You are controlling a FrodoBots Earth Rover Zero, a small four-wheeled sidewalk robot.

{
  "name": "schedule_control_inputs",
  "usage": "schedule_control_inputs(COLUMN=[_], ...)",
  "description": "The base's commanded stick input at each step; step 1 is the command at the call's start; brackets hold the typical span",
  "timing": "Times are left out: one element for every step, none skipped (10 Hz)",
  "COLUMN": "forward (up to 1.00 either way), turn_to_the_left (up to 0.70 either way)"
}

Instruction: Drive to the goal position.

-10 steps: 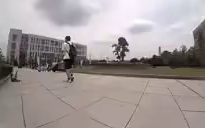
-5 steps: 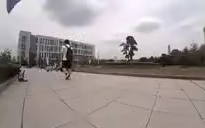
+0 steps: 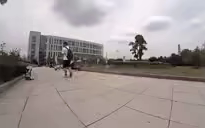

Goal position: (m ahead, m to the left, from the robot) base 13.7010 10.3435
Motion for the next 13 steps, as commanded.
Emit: schedule_control_inputs(forward=[0.45,0.45,0.45,0.45,0.45,0.45,0.45,0.45,0.45,0.45,0.45,0.45,0.45], turn_to_the_left=[0.27,0.27,0.27,0.27,0.27,0.27,0.27,0.27,0.27,0.27,0.27,0.27,0.27])
